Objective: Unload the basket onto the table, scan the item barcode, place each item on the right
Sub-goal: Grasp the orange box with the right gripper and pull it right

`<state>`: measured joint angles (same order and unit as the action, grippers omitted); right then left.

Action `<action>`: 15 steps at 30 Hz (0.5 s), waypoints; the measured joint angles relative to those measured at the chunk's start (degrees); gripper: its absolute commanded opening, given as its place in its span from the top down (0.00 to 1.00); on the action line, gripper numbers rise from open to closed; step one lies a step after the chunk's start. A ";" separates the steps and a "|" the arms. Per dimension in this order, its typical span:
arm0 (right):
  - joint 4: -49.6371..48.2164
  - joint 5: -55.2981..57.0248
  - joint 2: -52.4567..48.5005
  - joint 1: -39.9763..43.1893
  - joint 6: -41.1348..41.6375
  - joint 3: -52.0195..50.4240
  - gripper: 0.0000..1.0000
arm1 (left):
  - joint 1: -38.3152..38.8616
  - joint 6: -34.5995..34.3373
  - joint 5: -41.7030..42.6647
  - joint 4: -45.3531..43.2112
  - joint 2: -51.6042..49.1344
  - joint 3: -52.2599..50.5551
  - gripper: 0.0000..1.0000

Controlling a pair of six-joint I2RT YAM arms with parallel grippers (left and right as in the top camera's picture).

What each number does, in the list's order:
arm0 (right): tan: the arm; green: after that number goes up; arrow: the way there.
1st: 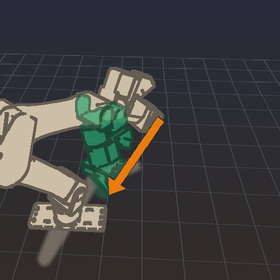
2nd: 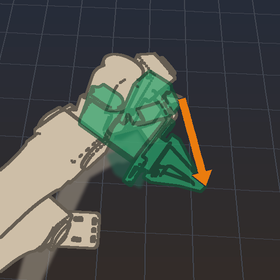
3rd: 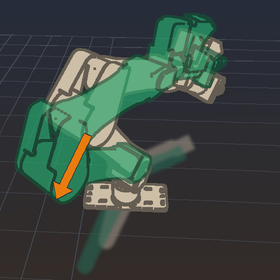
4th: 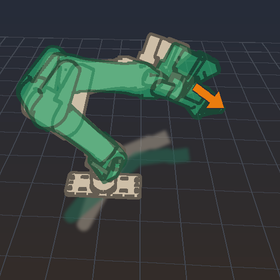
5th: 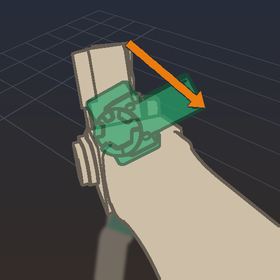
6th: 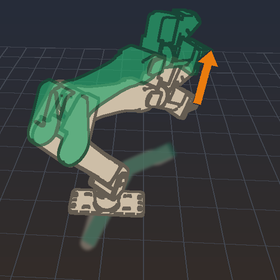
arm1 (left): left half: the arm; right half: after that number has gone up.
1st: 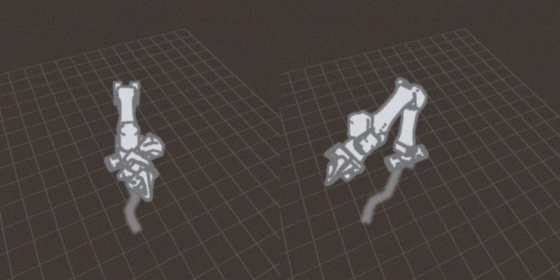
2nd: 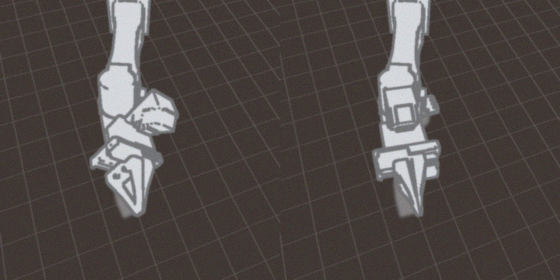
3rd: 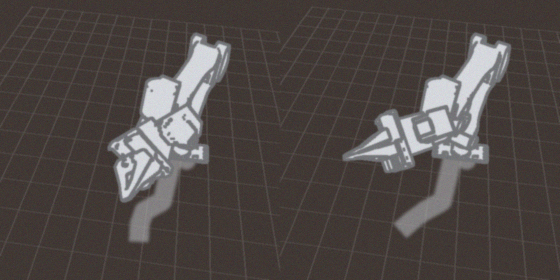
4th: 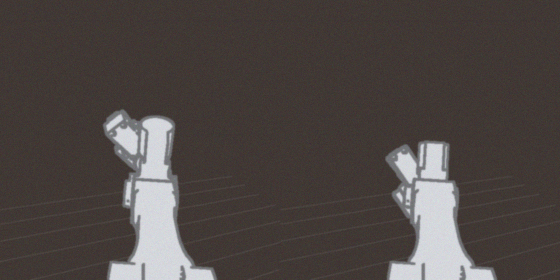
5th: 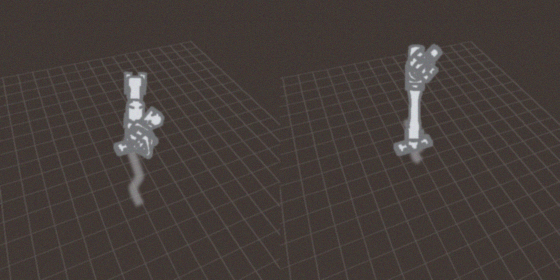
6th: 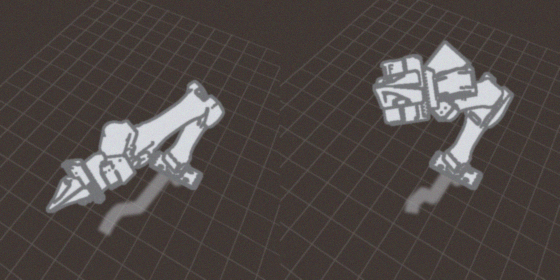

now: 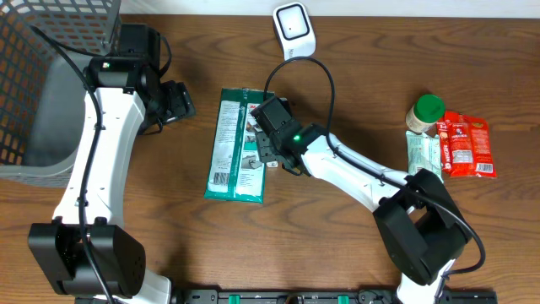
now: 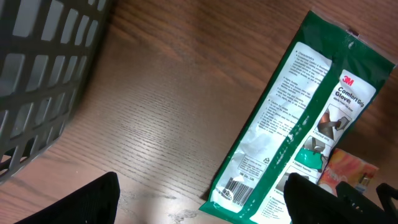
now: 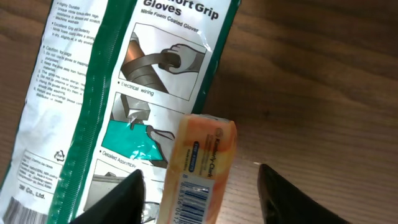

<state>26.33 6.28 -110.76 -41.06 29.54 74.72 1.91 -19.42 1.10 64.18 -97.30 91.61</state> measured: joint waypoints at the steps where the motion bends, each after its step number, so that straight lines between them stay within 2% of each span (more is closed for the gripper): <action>1: -0.02 -0.04 -0.11 -0.02 -0.09 -0.07 0.60 | 0.00 -0.02 0.00 0.00 0.00 0.00 0.15; 2: -0.04 -0.04 -0.15 -0.02 0.20 -0.11 0.64 | 0.00 -0.02 0.00 0.00 0.00 0.00 0.15; 12: 0.20 -0.09 -0.63 -0.72 0.22 -0.63 0.65 | 0.00 -0.02 0.00 0.00 0.00 0.00 0.15; 15: 0.07 -0.20 -1.18 -0.98 0.22 -0.70 0.73 | 0.00 0.00 0.00 0.00 0.00 0.00 0.15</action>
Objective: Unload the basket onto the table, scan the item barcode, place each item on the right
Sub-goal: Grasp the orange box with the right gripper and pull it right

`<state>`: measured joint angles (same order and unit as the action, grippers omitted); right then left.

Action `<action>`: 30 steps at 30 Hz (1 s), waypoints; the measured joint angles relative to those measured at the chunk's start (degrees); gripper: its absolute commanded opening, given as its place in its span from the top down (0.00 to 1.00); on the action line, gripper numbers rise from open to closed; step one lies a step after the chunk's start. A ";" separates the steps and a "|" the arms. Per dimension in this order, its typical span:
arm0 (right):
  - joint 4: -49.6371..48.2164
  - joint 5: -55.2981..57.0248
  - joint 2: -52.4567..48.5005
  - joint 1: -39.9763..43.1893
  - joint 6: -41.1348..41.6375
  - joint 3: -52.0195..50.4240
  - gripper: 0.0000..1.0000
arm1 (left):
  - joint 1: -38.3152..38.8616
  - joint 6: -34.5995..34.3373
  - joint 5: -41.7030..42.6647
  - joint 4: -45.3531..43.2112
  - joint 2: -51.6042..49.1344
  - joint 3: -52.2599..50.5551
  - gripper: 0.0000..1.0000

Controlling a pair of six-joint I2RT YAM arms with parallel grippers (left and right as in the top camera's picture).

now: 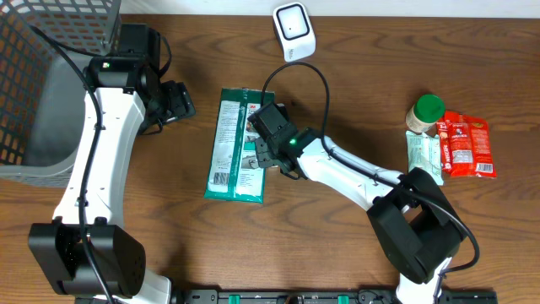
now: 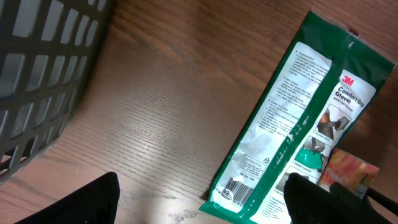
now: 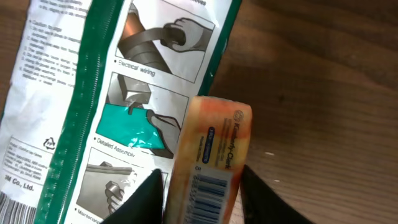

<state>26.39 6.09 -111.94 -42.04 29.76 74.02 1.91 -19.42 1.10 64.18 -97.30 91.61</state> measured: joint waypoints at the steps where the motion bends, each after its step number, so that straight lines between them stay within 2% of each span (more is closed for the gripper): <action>1: -0.11 0.00 -0.11 0.00 0.13 -0.02 0.81 | 0.00 0.00 0.00 0.00 0.00 0.00 0.15; 3: -0.13 0.00 -0.20 0.04 -0.20 -0.13 0.87 | 0.00 -0.02 0.00 0.00 0.00 0.00 0.15; 10: 2.40 -0.15 0.50 2.12 -1.40 -0.17 0.83 | 0.00 0.00 0.00 0.00 0.00 0.00 0.15; 17: 8.07 0.61 5.57 8.59 -8.55 -0.37 0.82 | 0.00 0.00 0.00 0.00 0.00 0.00 0.15; 23: 14.99 7.76 7.10 13.64 -16.31 -0.68 0.83 | 0.00 0.00 0.00 0.00 0.00 0.00 0.15; 30: 15.04 11.96 7.10 18.03 -19.08 -2.03 0.83 | 0.00 0.00 0.00 -0.02 0.00 0.00 0.15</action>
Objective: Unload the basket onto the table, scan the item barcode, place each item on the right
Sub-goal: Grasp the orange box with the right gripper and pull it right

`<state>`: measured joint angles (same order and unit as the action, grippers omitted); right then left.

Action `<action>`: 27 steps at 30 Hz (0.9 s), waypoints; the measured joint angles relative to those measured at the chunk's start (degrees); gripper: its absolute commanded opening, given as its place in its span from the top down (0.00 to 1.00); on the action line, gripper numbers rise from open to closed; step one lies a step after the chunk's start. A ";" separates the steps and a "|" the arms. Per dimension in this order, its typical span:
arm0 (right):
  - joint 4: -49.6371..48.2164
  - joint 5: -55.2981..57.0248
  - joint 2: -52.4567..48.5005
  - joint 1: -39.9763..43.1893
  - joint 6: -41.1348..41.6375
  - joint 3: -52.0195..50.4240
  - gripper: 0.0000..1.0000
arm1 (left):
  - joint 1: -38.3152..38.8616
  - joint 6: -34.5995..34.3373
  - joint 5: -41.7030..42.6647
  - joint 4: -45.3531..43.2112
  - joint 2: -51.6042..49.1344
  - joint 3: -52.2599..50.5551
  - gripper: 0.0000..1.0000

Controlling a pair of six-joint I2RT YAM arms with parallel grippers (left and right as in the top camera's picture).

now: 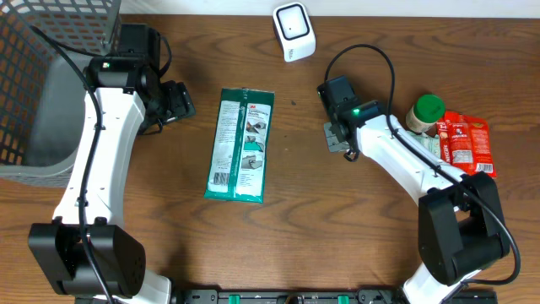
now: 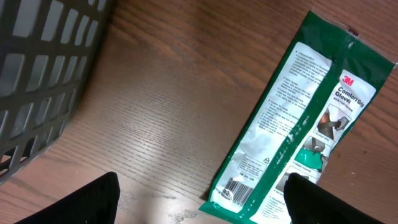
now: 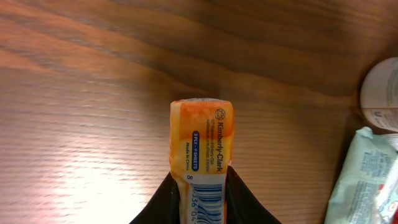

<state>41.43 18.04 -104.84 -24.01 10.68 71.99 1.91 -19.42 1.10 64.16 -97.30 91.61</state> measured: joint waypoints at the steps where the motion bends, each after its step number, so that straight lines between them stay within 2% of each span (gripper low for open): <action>1: -0.11 -0.02 0.00 0.07 -0.07 -0.24 0.83 | 0.00 -0.02 0.00 0.00 0.00 0.00 0.15; 16: -1.27 -0.63 0.00 0.04 0.00 -1.46 0.78 | 0.00 -0.02 0.00 0.02 0.00 0.00 0.15; 22: -1.97 -0.90 0.00 0.04 0.07 -2.29 0.53 | 0.00 -0.02 0.00 0.02 0.00 0.00 0.15; 27: -3.04 -4.81 0.00 0.04 0.31 -2.32 0.49 | 0.00 -0.02 0.00 0.02 0.00 0.00 0.15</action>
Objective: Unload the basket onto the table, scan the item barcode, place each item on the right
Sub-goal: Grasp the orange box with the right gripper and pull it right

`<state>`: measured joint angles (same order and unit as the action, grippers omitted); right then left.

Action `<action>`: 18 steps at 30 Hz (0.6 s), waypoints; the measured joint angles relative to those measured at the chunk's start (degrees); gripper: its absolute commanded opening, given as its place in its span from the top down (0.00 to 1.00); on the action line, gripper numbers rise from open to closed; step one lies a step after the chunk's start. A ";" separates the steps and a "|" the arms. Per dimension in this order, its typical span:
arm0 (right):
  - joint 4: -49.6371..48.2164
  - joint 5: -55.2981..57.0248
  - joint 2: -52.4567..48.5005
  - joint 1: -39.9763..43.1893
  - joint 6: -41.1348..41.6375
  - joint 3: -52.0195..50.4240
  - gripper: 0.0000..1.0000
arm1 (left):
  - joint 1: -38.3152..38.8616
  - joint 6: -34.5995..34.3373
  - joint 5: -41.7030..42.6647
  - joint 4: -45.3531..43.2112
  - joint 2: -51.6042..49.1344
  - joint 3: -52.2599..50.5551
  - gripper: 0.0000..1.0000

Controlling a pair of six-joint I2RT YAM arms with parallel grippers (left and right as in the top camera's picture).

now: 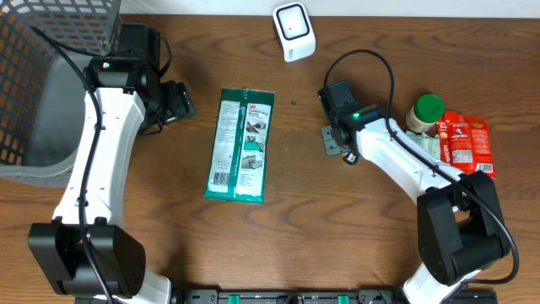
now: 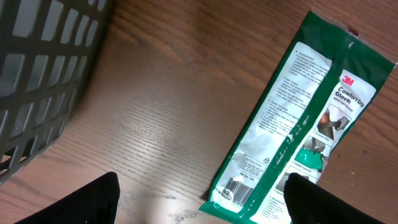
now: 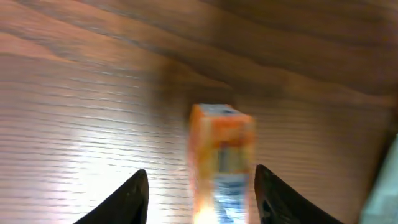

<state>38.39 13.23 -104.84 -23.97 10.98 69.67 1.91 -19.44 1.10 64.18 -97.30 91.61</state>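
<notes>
An orange tissue pack with a barcode point(image 3: 222, 163) shows blurred between the spread fingers of my right gripper point(image 3: 198, 186), touching neither finger. That gripper point(image 1: 337, 141) is open, over the wood below and right of the white scanner point(image 1: 294, 30). In the overhead view the arm hides the pack. A green glove package point(image 1: 240, 143) lies flat mid-table, its barcode end point(image 2: 239, 186) toward my left gripper point(image 2: 200, 202), which is open and holds nothing.
A dark mesh basket point(image 1: 29, 80) stands at the far left. At the right sit a green-lidded jar point(image 1: 427, 110), a red packet point(image 1: 467, 145) and a pale green packet point(image 1: 419, 154). The right arm's cable loops near the scanner.
My right gripper was shut on the orange pack; now its fingers stand wide apart and the pack is blurred between them, free of both. The left arm has not moved.
My right gripper stood open around the orange pack lying on the glove package's edge, then narrowed on it. Later it held the pack, shut, over bare wood right of the scanner. Now it has opened there. The left arm stayed still throughout.
</notes>
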 measured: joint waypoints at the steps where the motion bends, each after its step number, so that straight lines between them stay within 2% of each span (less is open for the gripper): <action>1: -0.20 -1.01 0.00 0.00 0.02 0.00 0.49 | 0.00 0.02 0.00 -0.02 0.00 0.00 0.15; 12: -1.79 -12.07 0.00 0.00 0.07 -0.02 0.49 | 0.00 0.02 0.00 0.00 0.00 0.00 0.15; 18: 1.29 -14.03 0.85 0.74 0.07 0.00 0.48 | 0.00 0.02 0.00 -0.02 0.00 0.00 0.15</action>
<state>39.68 -0.80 -103.98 -23.22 11.05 69.67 1.91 -19.42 1.10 64.16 -97.30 91.61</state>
